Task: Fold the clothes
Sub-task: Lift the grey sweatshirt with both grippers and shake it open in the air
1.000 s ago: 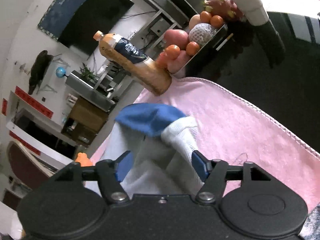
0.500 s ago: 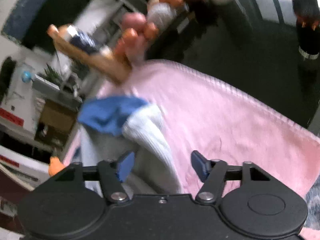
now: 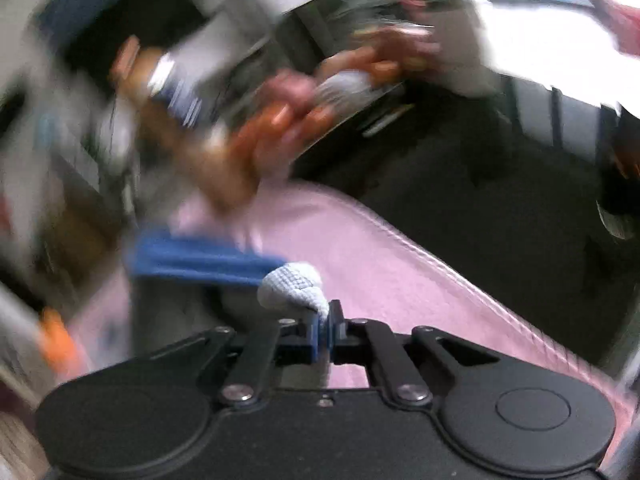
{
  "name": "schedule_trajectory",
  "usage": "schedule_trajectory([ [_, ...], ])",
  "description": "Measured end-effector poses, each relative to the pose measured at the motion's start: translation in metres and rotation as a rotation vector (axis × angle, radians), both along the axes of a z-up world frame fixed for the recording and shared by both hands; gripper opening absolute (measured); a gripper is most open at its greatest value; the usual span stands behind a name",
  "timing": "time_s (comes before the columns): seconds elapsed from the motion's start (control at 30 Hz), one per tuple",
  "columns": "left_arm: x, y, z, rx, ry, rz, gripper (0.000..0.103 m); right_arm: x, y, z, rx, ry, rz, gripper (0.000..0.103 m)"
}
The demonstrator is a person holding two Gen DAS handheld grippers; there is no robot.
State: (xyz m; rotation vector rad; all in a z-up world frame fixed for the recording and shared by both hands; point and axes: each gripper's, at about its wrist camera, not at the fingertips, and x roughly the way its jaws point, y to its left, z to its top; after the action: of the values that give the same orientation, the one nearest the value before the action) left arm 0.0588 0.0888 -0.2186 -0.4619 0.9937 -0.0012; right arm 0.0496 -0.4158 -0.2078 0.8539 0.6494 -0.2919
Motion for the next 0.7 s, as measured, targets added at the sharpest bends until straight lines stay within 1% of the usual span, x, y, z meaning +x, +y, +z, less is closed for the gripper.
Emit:
schedule_trajectory([
  [0.03, 0.0, 0.001, 0.0, -0.008, 0.002, 0.003, 0.069, -0.009, -0.01, -0.007, 0.084, 0.011, -0.041, 0.004],
  [0.1, 0.001, 0.001, -0.003, -0.02, 0.017, 0.004, 0.069, -0.013, -0.022, -0.026, 0.187, 0.102, -0.067, 0.005],
  [0.13, 0.002, 0.001, -0.005, -0.023, 0.023, 0.004, 0.069, -0.012, -0.026, -0.033, 0.217, 0.141, -0.069, 0.005],
  [0.2, 0.002, 0.0, -0.006, -0.021, 0.025, 0.003, 0.069, -0.009, -0.026, -0.035, 0.185, 0.171, -0.049, 0.007],
  [0.23, 0.002, 0.001, -0.007, -0.023, 0.024, 0.004, 0.069, -0.007, -0.024, -0.032, 0.165, 0.168, -0.031, 0.011],
  [0.27, 0.003, 0.002, -0.007, -0.029, 0.021, 0.007, 0.069, -0.006, -0.021, -0.03, 0.148, 0.16, -0.014, 0.012],
  [0.3, 0.003, 0.003, -0.008, -0.035, 0.019, 0.011, 0.068, -0.005, -0.019, -0.027, 0.13, 0.152, 0.004, 0.016],
  [0.33, 0.003, 0.004, -0.009, -0.038, 0.016, 0.016, 0.067, -0.004, -0.016, -0.025, 0.113, 0.146, 0.023, 0.029],
  [0.4, 0.003, 0.004, -0.009, -0.031, 0.002, 0.022, 0.064, -0.002, -0.011, -0.021, 0.084, 0.136, 0.06, 0.043],
  [0.43, 0.003, 0.003, -0.009, -0.02, -0.006, 0.019, 0.064, 0.0, -0.01, -0.021, 0.077, 0.13, 0.07, 0.046],
  [0.5, 0.005, 0.0, -0.009, 0.012, -0.024, 0.001, 0.064, 0.004, -0.01, -0.02, 0.069, 0.127, 0.068, 0.049],
  [0.63, 0.01, -0.011, -0.009, 0.083, -0.043, -0.039, 0.063, 0.014, -0.015, -0.022, 0.049, 0.137, 0.024, 0.049],
  [0.67, 0.01, -0.013, -0.009, 0.099, -0.046, -0.054, 0.061, 0.015, -0.016, -0.023, 0.042, 0.136, 0.018, 0.049],
  [0.7, 0.011, -0.016, -0.009, 0.114, -0.048, -0.068, 0.053, 0.016, -0.015, -0.023, 0.036, 0.134, 0.021, 0.05],
])
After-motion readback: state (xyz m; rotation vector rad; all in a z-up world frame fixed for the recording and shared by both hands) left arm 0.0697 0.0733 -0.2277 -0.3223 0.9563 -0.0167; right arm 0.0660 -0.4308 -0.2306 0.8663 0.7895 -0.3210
